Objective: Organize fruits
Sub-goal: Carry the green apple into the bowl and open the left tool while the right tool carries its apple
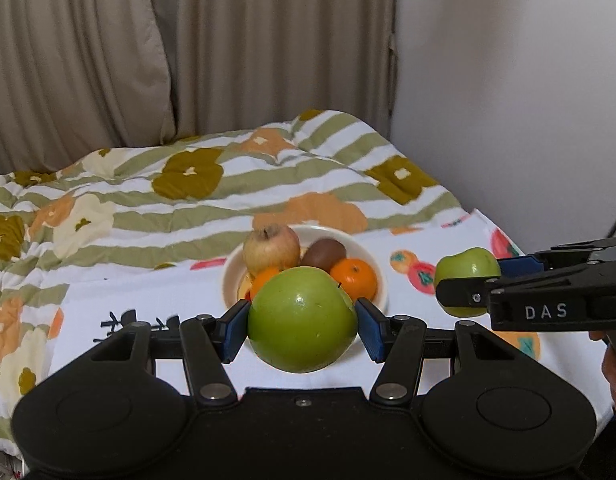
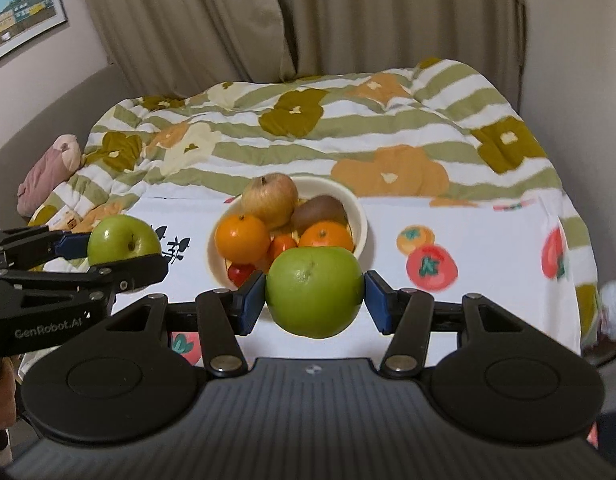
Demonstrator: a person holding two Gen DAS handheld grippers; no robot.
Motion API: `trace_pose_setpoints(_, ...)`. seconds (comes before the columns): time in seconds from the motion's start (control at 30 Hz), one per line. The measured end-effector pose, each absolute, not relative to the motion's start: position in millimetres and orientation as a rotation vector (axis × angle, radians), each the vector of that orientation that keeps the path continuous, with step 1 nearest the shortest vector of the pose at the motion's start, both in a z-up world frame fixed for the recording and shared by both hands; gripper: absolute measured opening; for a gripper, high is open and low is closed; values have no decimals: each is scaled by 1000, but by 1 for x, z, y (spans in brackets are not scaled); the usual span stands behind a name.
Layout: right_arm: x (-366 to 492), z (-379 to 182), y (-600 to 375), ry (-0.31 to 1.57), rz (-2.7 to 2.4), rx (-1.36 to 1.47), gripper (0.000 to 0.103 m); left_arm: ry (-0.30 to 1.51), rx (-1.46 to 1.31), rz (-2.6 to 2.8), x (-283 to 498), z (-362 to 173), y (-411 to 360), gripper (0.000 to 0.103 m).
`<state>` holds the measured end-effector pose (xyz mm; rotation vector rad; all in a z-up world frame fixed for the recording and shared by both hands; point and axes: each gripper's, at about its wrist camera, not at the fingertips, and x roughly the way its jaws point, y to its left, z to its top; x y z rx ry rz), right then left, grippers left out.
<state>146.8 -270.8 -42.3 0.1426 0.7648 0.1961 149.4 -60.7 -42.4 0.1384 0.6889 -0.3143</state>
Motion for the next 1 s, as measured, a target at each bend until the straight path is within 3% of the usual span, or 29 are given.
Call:
trace_pose_setpoints(0.5,245,-84,-290,848,312,91,68,811,102,-199,209,-105,-85,61)
trace_pose_setpoints(1.0,268,-104,-287,881,355,72,68,828,134,-195,224,-135,-100,61)
